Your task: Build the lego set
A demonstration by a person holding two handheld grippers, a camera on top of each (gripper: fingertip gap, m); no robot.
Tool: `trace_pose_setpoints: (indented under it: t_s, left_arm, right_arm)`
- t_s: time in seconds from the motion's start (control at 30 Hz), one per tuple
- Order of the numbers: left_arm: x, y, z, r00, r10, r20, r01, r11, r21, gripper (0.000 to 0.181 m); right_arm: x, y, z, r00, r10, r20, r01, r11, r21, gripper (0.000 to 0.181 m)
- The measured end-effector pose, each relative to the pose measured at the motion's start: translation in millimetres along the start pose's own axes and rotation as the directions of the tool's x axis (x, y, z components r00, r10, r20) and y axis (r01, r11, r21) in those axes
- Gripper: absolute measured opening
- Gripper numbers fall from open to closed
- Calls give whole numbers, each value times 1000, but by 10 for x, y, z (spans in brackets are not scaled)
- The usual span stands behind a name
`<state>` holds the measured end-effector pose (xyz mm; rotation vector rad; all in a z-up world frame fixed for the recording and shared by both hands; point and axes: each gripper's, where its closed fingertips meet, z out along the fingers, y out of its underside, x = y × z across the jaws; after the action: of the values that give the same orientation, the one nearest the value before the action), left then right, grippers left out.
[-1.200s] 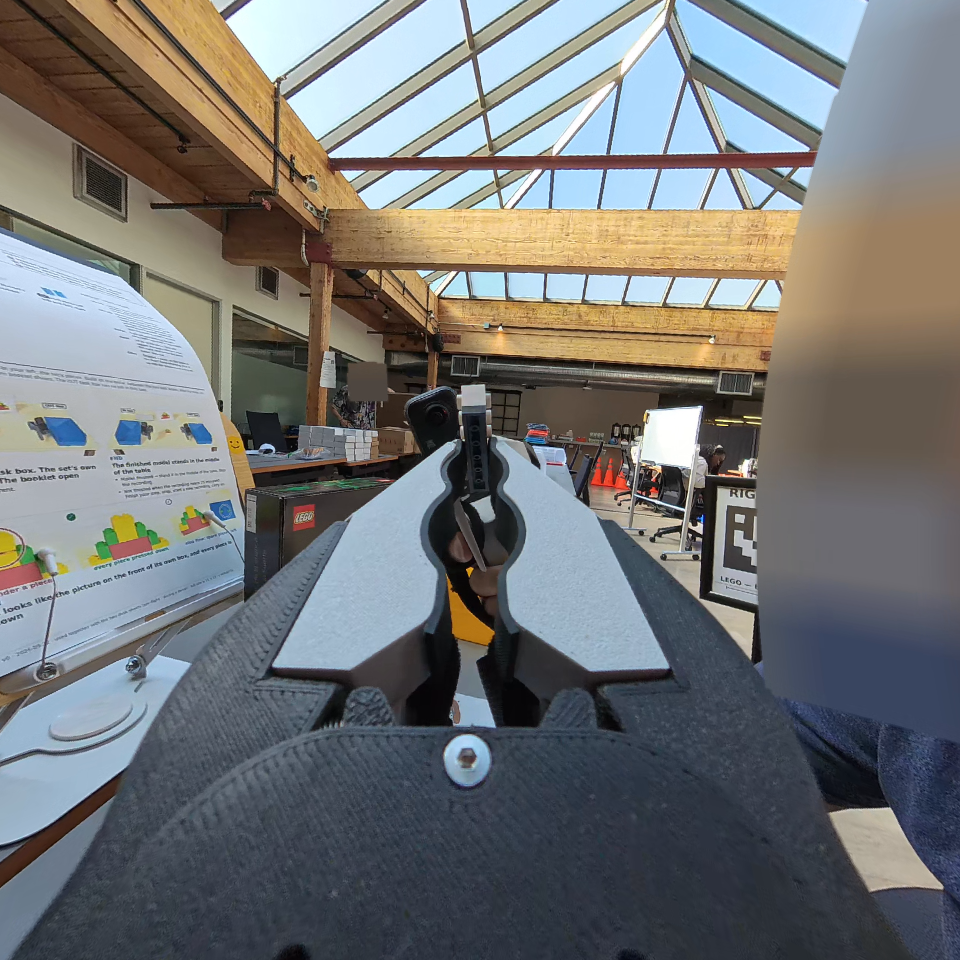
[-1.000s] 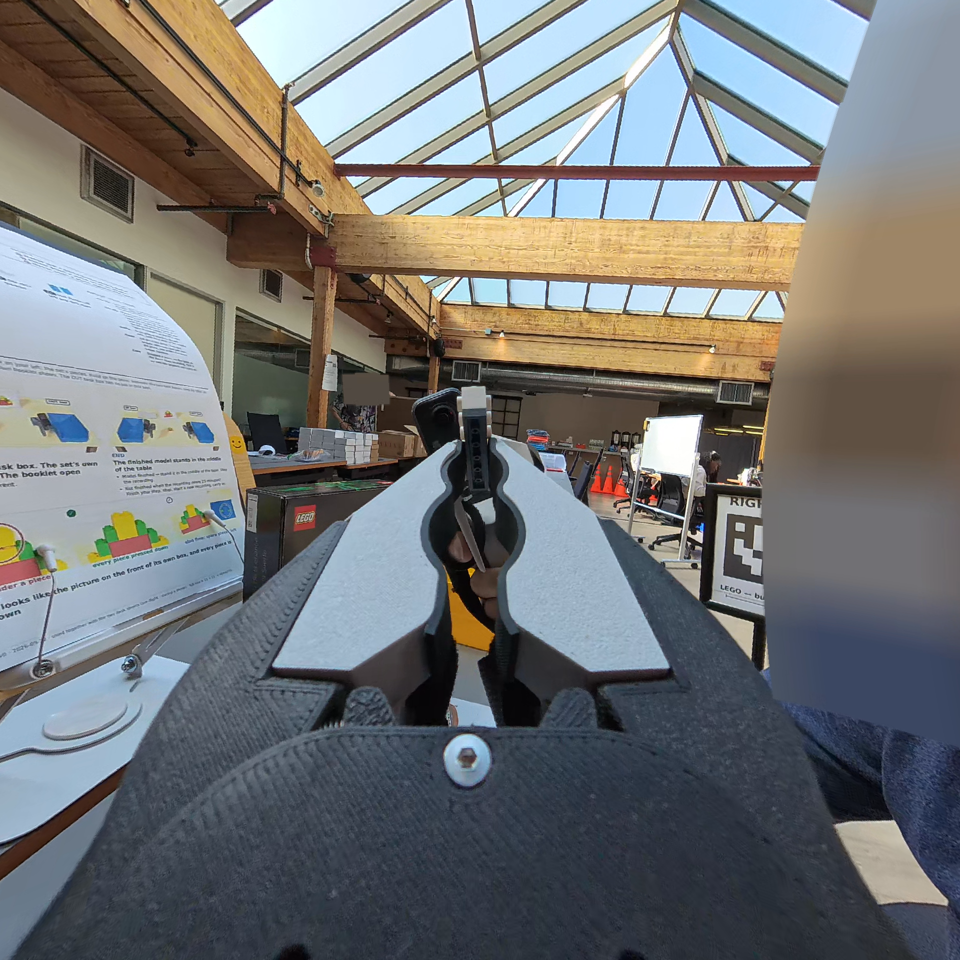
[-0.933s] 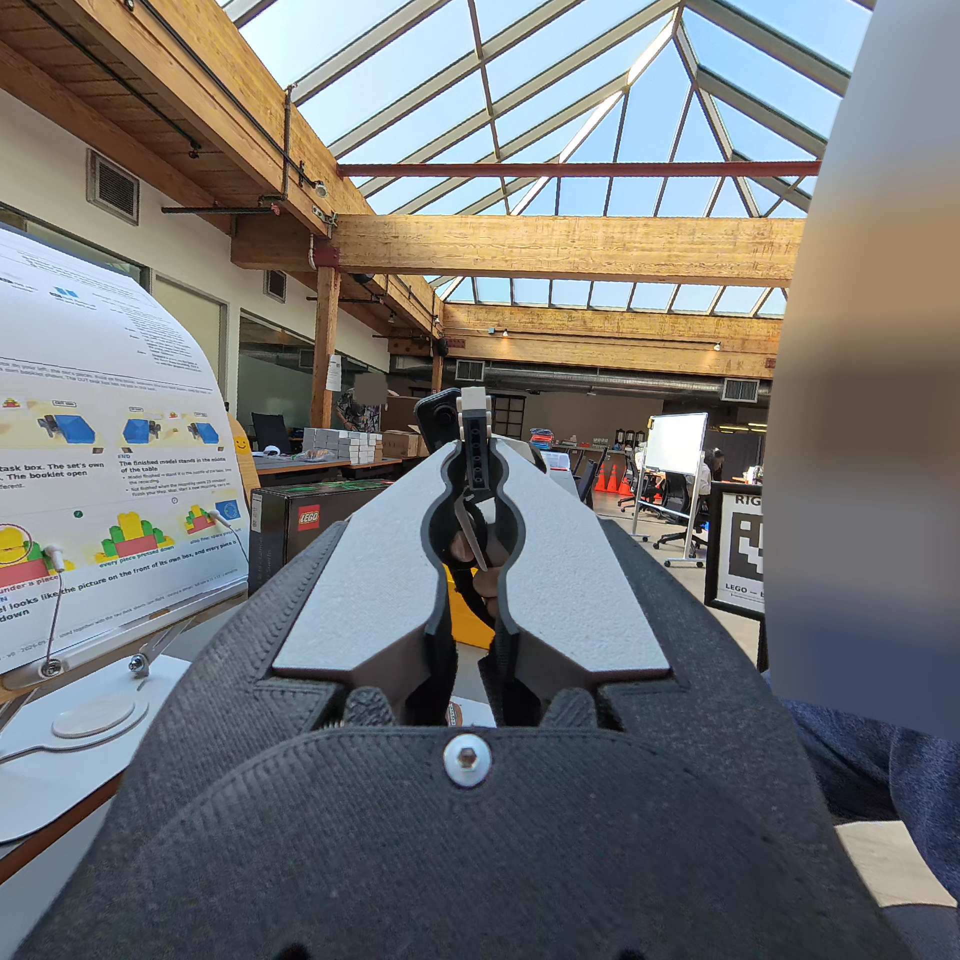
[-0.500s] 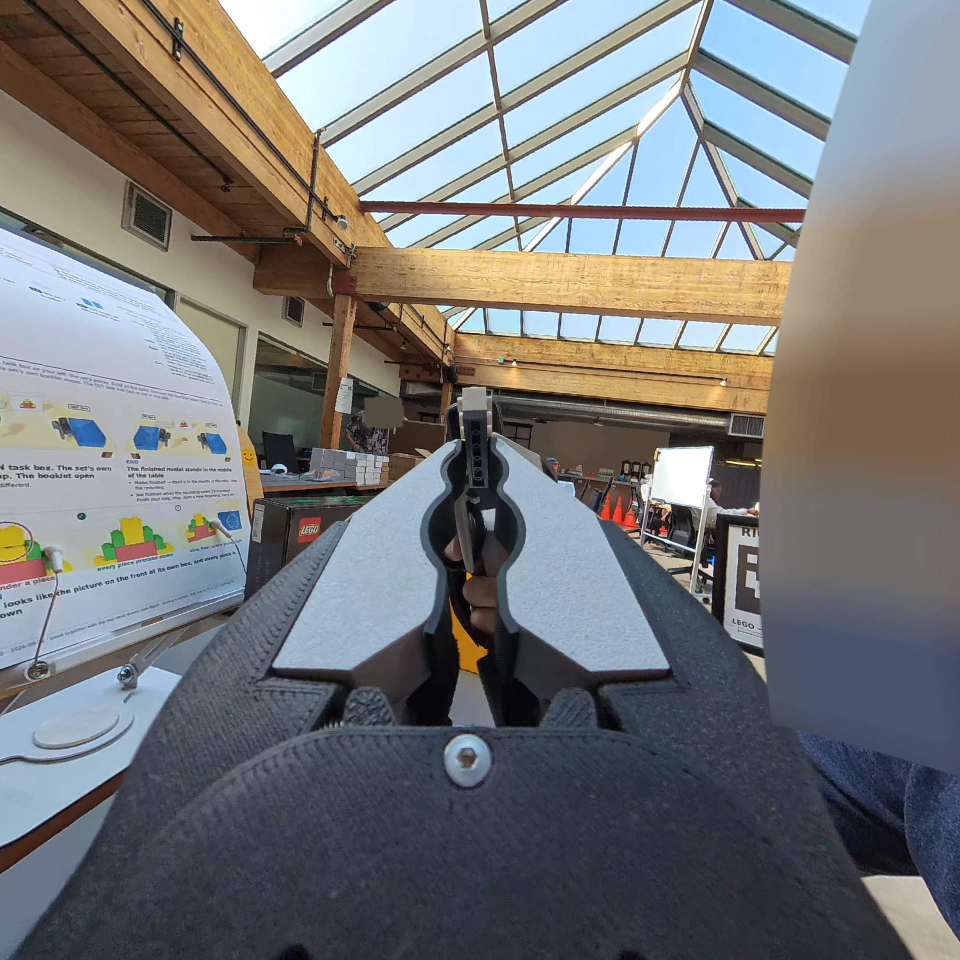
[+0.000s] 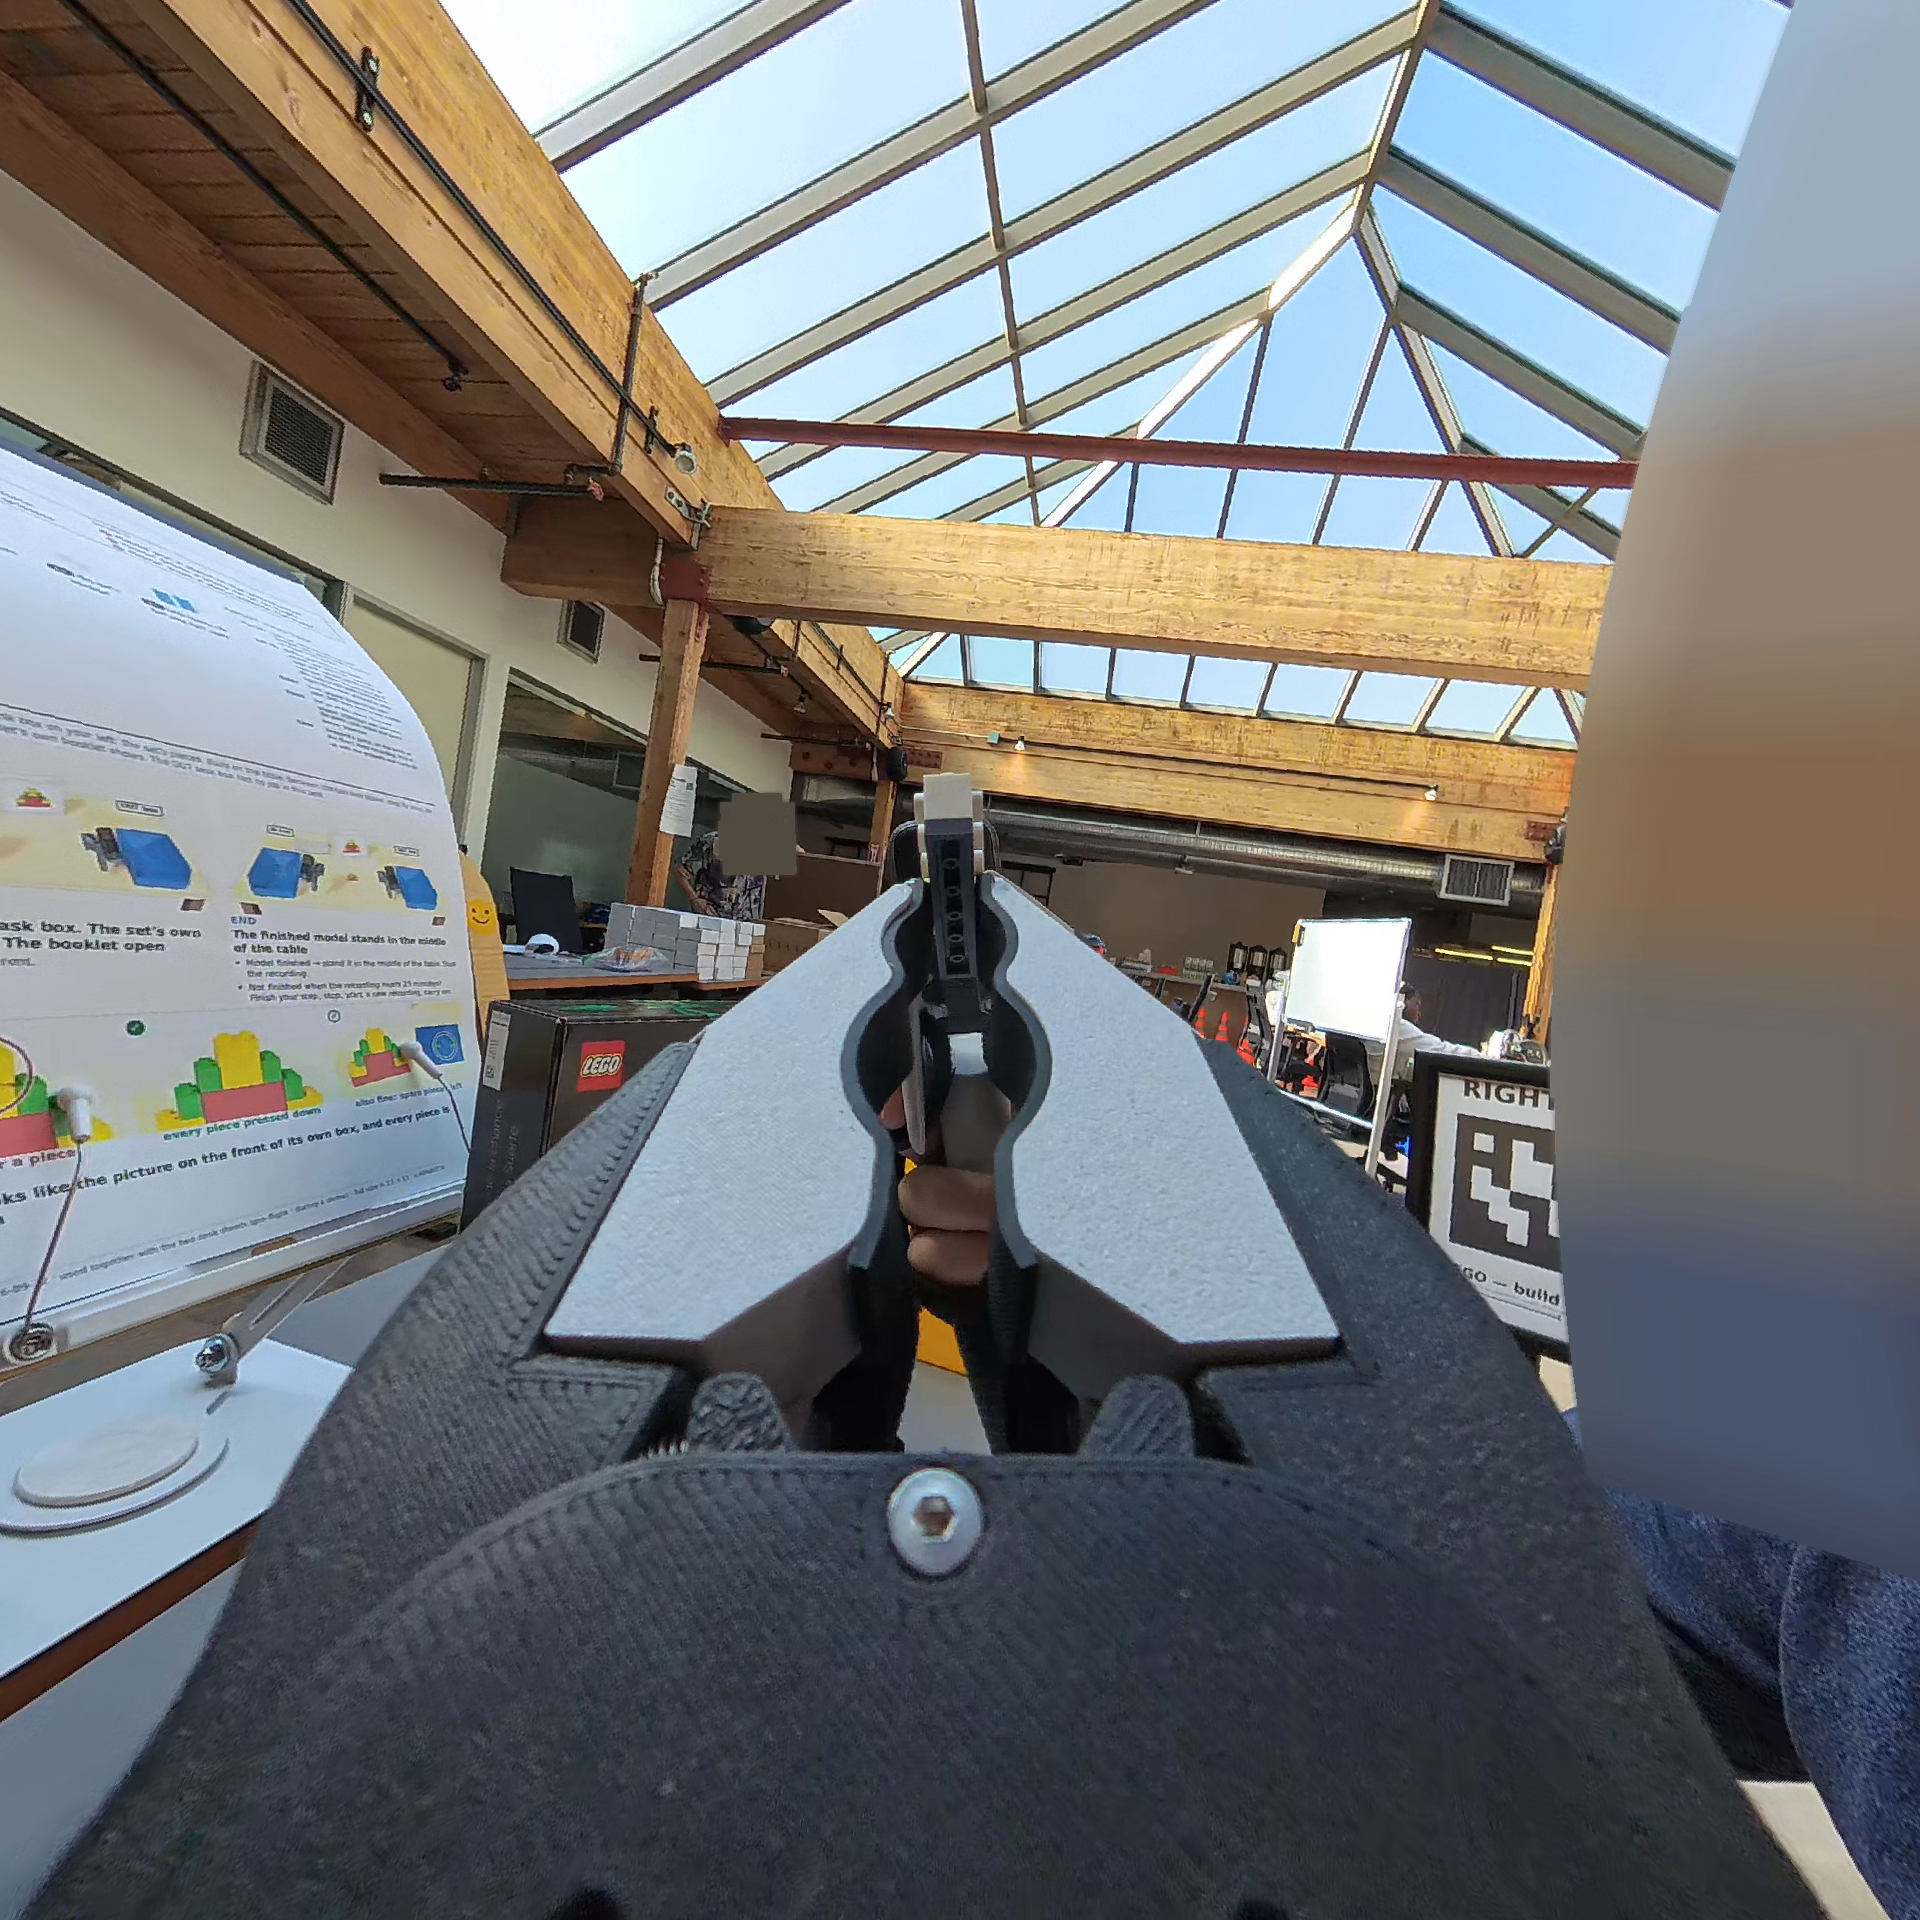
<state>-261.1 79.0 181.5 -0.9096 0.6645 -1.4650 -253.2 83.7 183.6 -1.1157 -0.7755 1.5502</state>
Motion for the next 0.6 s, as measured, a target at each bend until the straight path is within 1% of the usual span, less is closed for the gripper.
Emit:
trace_pose_setpoints:
  t_s: [0.2,0.6]
  left_arm:
    - [15,-8,-3,1000,0,-19,1,1000,14,5]
    - [83,-27,0,999,25,-36,-23,999,41,5]
  right_arm:
    - [-16,-2,9,1000,-20,-7,19,1000,-2,6]
    - [-84,-14,25,987,-156,-29,155,988,-11,6]
